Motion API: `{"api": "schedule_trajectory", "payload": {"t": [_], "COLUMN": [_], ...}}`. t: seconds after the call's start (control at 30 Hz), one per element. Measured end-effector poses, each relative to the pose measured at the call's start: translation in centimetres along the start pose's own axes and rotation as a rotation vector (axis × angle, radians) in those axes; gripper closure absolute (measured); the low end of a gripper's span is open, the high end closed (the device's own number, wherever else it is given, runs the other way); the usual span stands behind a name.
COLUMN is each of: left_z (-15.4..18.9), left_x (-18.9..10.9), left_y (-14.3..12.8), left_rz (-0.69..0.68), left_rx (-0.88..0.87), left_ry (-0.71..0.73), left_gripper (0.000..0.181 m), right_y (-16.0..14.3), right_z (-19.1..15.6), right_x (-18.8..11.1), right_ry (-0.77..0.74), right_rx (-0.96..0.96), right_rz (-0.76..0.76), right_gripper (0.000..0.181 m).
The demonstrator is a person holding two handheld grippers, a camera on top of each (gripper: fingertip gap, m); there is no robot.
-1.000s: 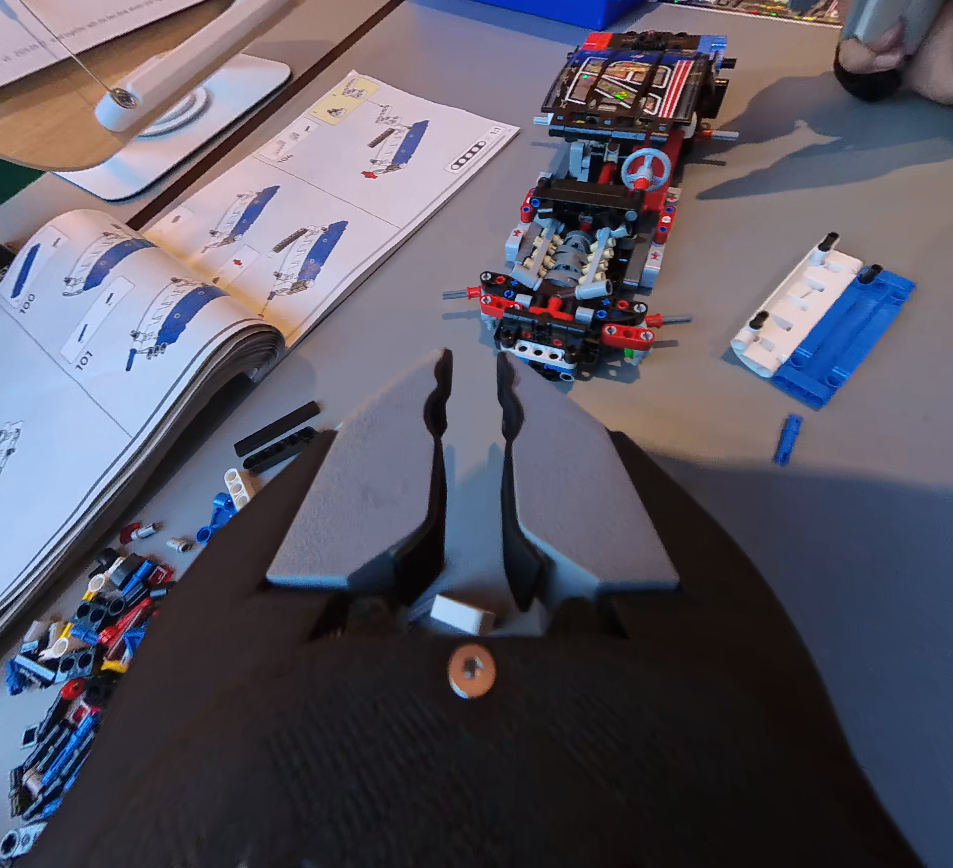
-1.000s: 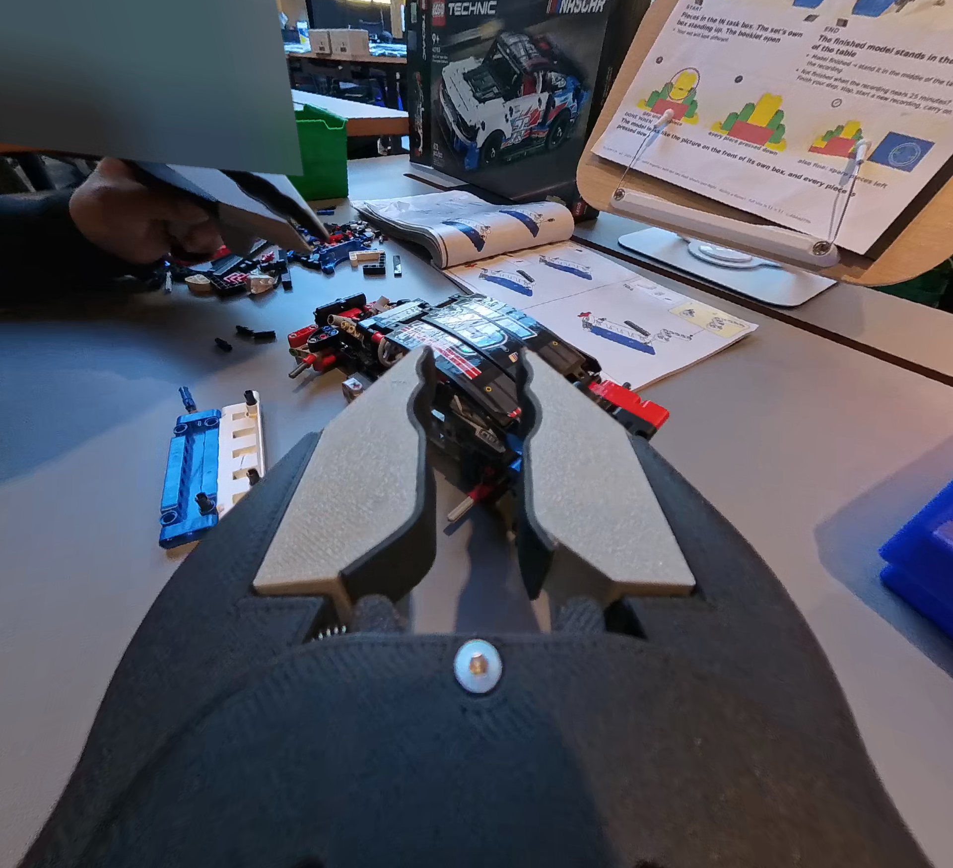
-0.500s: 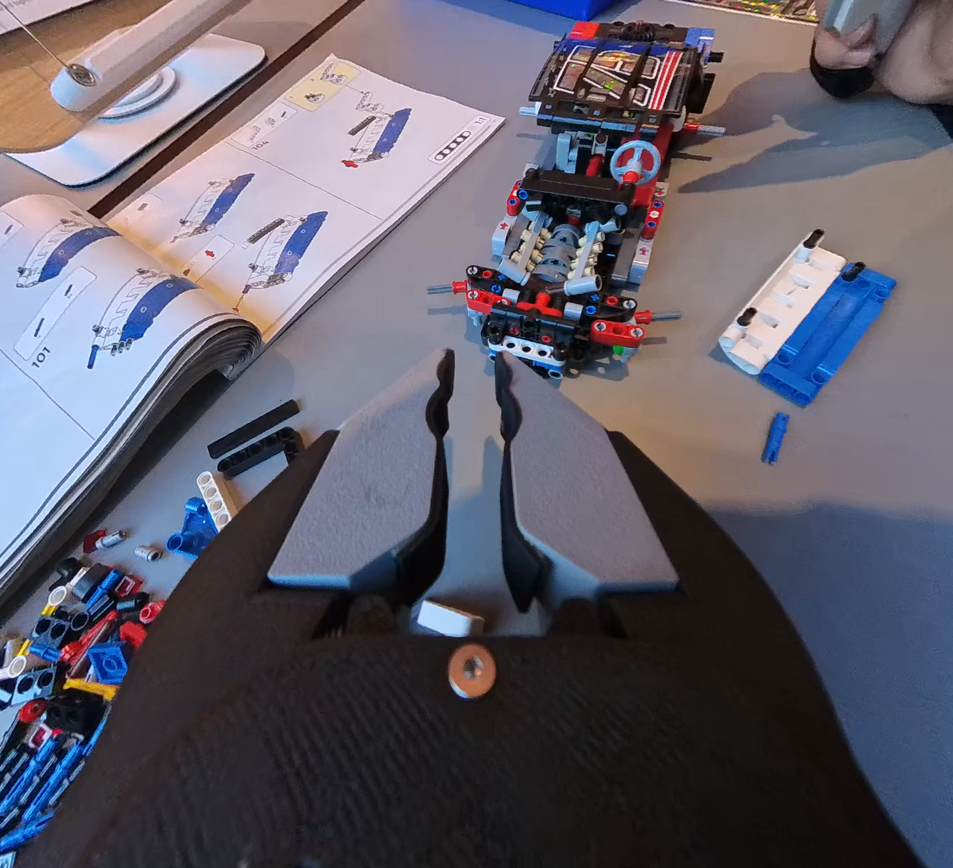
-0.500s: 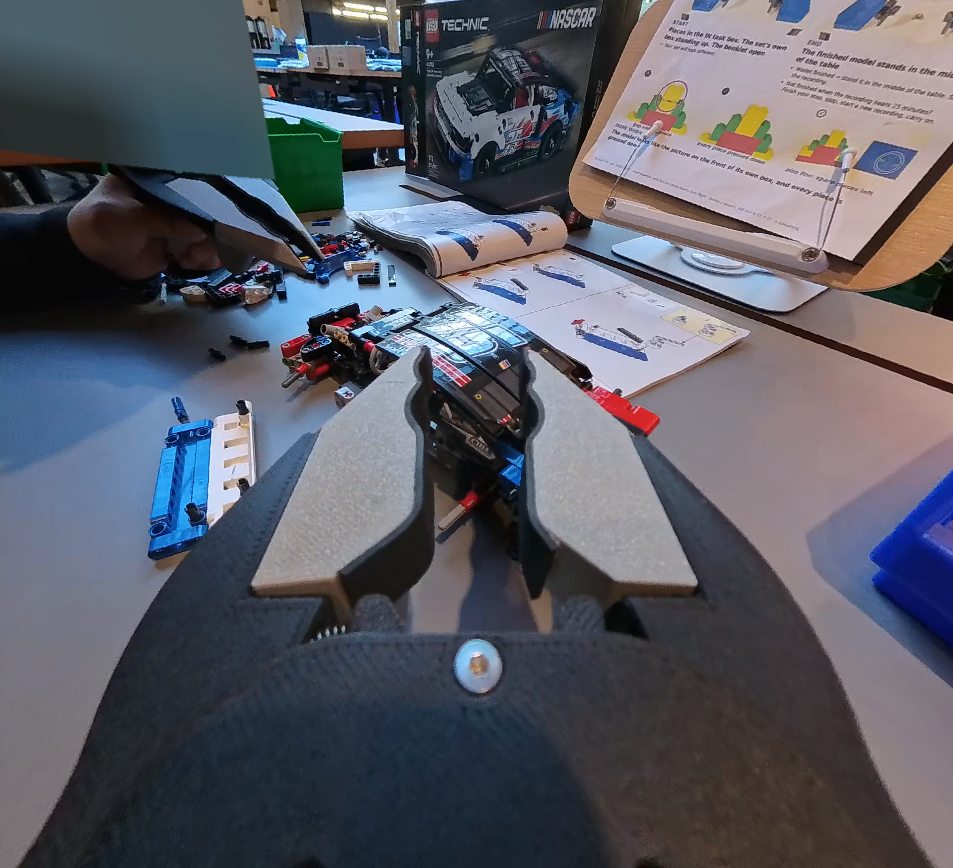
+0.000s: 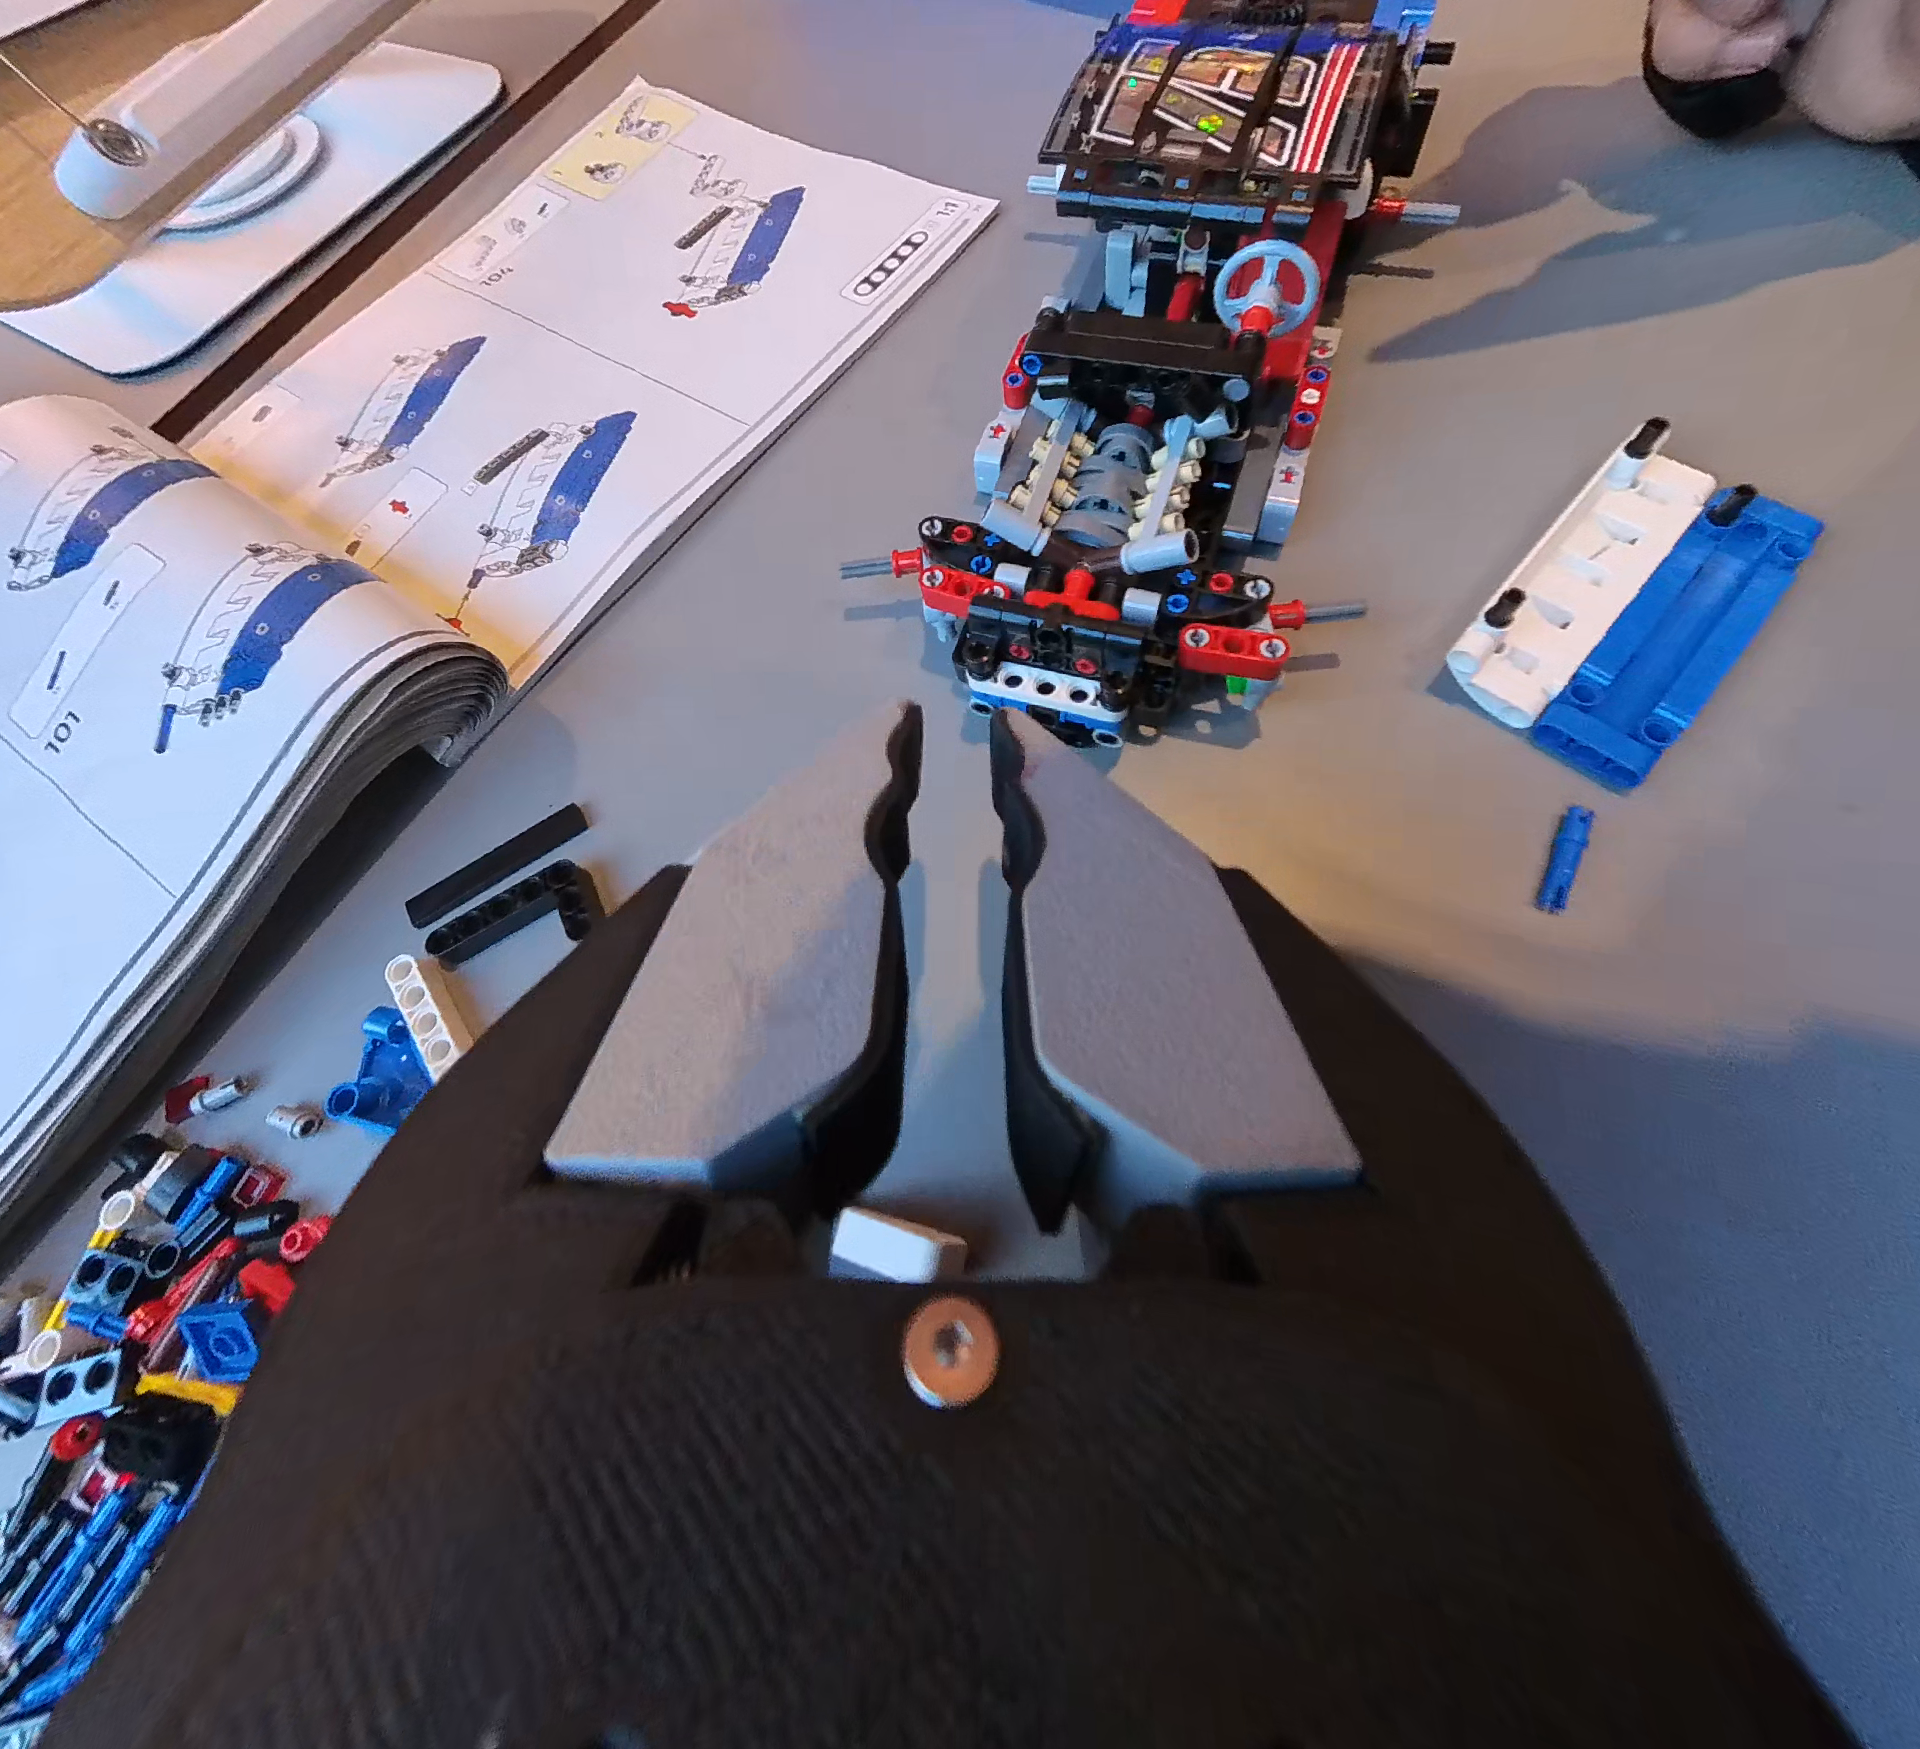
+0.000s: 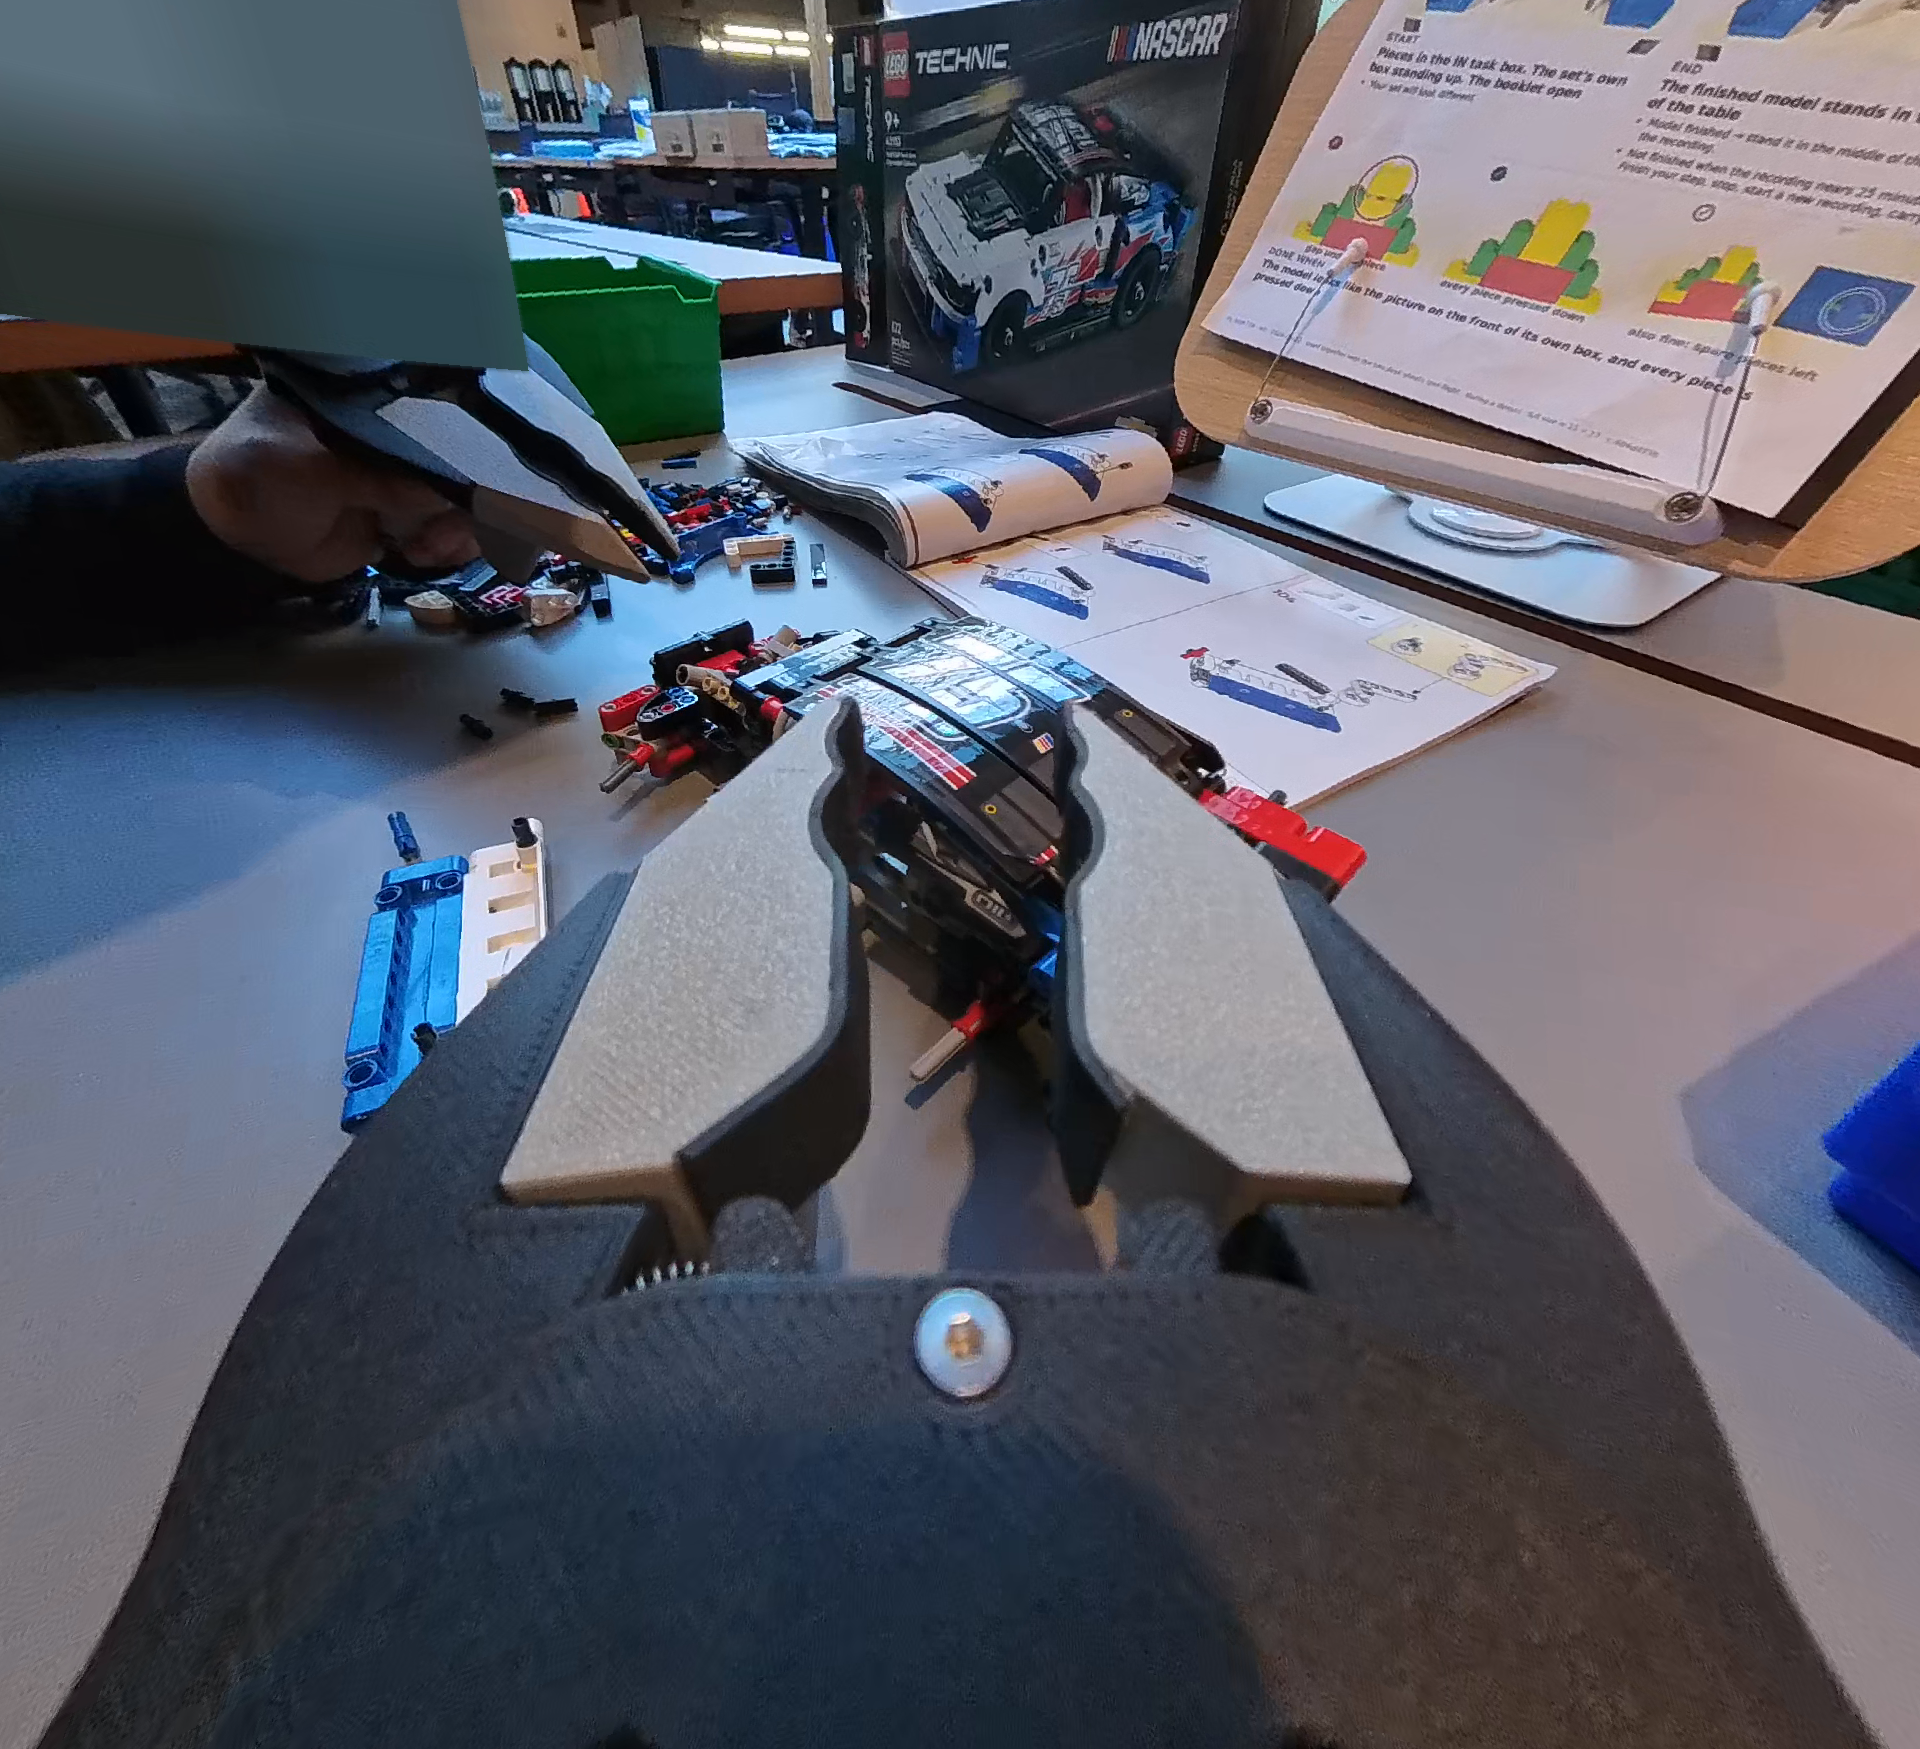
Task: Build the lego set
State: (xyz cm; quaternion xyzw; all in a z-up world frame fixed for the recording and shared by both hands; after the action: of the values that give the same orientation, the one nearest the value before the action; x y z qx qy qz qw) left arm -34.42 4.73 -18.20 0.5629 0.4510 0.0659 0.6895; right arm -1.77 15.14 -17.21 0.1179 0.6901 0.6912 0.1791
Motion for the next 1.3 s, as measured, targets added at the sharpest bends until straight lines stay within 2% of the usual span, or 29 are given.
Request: {"api": "schedule_trajectory", "payload": {"t": [0.23,0.4,0.6,0.83,1.0,1.17,1.3], "left_z": [0.9,4.7,8.0,9.2,9.5,9.5,9.6], "left_x": [-1.5,-1.9,-0.2,2.5,3.1,3.3,3.4], "left_y": [0.4,0.0,-0.8,-0.8,-0.8,-0.9,-1.0], "left_rz": [-0.006,-0.124,-0.252,-0.343,-0.333,-0.315,-0.291], "left_rx": [0.005,0.016,0.082,0.112,0.102,0.106,0.039], "left_ry": [-0.114,-0.386,-0.423,-0.449,-0.452,-0.424,-0.466], "left_gripper": [0.172,0.172,0.171,0.169,0.169,0.178,0.18], "right_y": [-0.3,-0.4,-0.5,-0.4,-0.4,-0.5,-0.6], "right_z": [-0.7,-1.7,-2.5,-3.0,-2.9,-3.0,-2.9], "right_x": [0.3,0.0,0.0,-0.2,-0.2,0.0,0.2], "right_ry": [0.014,0.033,0.062,0.101,0.121,0.121,0.11], "right_rx": [-0.033,-0.078,-0.097,-0.103,-0.084,-0.099,-0.103], "right_rz": [-0.038,-0.053,-0.064,-0.05,-0.045,-0.061,-0.071], "right_gripper": [0.147,0.148,0.149,0.148,0.148,0.148,0.148]}}
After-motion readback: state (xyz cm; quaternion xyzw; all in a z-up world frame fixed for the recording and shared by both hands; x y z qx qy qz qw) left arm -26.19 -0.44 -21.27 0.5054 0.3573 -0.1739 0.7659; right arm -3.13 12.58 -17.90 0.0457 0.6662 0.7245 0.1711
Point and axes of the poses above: each gripper's, where its closed fingertips meet, x out along the fingers, y out of its top, z = x × y across the jaws, the point moved 9 cm from there along -x, back along the fingers, and after that the axes turned 9 degrees about -y, right-handed, at the moved point
